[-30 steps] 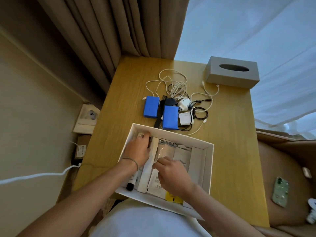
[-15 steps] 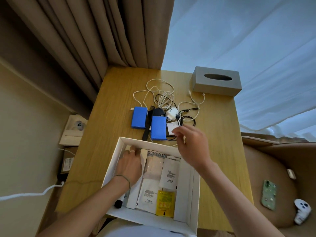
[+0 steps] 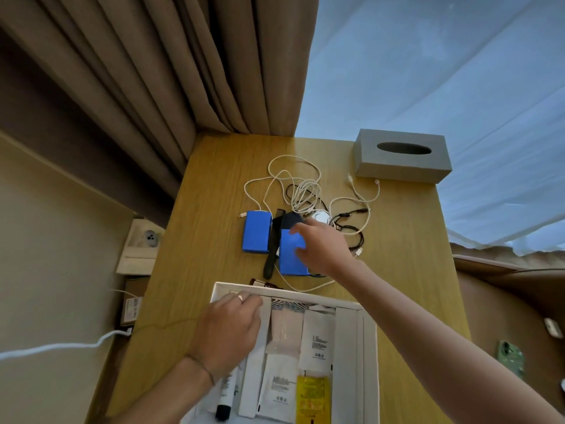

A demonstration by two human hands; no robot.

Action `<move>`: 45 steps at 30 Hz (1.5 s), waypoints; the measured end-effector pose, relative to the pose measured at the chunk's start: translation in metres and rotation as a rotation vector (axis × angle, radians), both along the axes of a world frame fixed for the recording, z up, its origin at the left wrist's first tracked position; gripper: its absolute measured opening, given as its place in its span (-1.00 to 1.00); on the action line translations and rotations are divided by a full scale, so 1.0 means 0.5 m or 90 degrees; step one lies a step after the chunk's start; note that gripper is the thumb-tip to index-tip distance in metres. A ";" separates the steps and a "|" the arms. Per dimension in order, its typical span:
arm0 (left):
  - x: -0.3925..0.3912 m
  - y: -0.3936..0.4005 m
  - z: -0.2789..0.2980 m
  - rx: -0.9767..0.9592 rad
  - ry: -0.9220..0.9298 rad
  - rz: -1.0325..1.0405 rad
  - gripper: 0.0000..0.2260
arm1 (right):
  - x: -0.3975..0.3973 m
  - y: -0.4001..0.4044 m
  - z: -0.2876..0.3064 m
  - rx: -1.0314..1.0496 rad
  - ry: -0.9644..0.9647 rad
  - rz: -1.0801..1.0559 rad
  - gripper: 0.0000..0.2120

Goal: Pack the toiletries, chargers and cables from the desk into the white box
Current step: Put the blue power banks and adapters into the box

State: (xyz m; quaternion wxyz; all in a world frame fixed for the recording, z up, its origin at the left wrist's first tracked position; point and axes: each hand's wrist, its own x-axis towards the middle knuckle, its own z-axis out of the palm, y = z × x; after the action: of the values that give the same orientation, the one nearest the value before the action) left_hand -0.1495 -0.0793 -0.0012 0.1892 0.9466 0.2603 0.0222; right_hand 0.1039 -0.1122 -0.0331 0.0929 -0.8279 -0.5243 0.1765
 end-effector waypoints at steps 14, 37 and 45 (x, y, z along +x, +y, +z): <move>0.142 0.163 0.054 -0.070 -0.047 0.125 -0.84 | -0.054 0.074 -0.034 -0.210 -0.103 -0.096 0.05; 0.244 0.143 0.074 -0.709 -0.152 0.223 -0.79 | -0.062 -0.134 0.113 0.200 -0.069 -0.125 -0.14; 0.215 0.084 0.123 -0.754 -0.250 0.150 -0.75 | -0.098 -0.194 0.153 0.434 0.540 -0.533 -0.27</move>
State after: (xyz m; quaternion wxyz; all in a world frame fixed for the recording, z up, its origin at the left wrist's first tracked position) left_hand -0.0419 -0.0375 0.0603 0.7213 0.6246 0.2916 0.0682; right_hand 0.0551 -0.2092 0.0432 0.6059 -0.7445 -0.1047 0.2601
